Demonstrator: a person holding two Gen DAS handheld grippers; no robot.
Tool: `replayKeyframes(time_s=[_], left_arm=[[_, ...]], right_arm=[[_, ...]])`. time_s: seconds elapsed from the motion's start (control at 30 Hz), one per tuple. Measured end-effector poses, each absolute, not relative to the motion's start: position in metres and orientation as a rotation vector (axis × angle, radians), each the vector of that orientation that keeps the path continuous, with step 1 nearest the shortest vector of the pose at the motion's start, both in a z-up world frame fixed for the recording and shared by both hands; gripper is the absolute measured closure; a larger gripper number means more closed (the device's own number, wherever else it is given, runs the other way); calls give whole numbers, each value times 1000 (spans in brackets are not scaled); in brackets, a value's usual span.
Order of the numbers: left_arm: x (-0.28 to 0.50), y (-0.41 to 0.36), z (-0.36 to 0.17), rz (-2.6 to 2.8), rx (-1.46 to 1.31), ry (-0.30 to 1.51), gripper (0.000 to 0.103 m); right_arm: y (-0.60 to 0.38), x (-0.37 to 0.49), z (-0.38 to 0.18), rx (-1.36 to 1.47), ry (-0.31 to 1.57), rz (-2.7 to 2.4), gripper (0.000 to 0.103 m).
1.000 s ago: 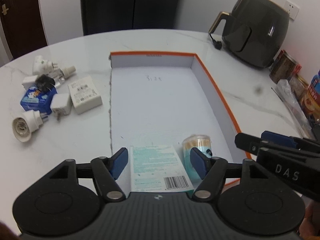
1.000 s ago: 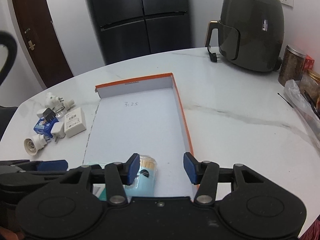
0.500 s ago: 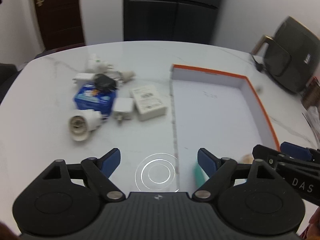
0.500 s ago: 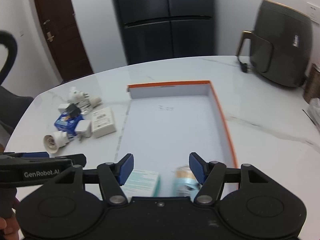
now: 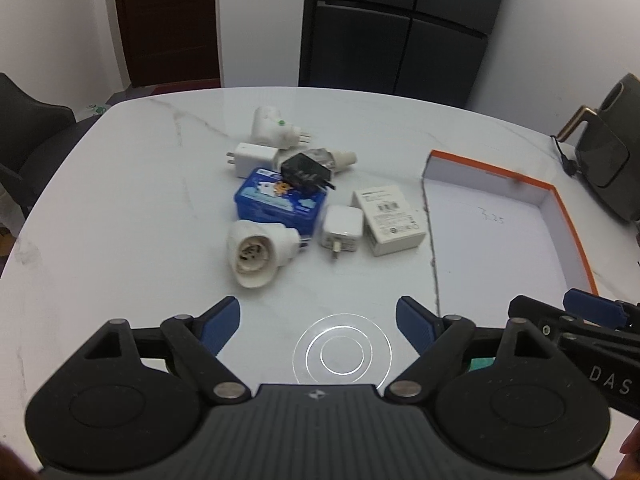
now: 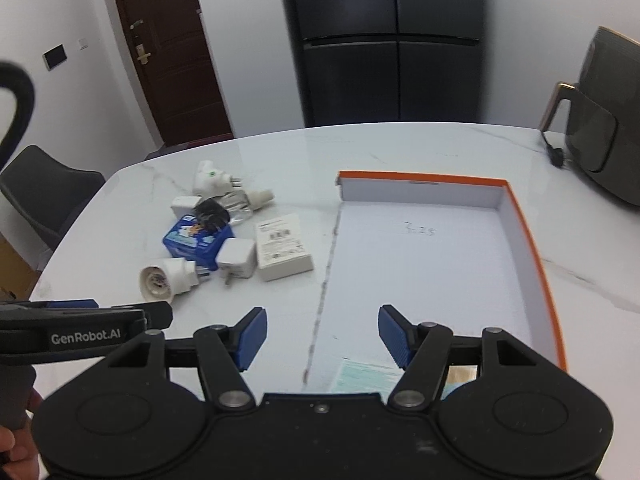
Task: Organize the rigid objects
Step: 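Move the left tool toward the white lamp socket while the right tool approaches the white box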
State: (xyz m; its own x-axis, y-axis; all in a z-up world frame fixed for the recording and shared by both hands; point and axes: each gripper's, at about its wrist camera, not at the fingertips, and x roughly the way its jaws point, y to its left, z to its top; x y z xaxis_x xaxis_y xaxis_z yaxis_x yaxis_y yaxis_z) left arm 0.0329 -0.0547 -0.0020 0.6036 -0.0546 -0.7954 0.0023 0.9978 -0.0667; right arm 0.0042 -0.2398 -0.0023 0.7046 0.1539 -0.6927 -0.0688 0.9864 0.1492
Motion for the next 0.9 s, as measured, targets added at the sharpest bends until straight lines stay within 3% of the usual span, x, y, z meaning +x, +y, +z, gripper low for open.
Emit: replayKeyframes(time_s=[0.9], left_arm=[[55,-17,-17,7,-76,957,15]], right_arm=[[-196,41,-14,86,816,174,28]])
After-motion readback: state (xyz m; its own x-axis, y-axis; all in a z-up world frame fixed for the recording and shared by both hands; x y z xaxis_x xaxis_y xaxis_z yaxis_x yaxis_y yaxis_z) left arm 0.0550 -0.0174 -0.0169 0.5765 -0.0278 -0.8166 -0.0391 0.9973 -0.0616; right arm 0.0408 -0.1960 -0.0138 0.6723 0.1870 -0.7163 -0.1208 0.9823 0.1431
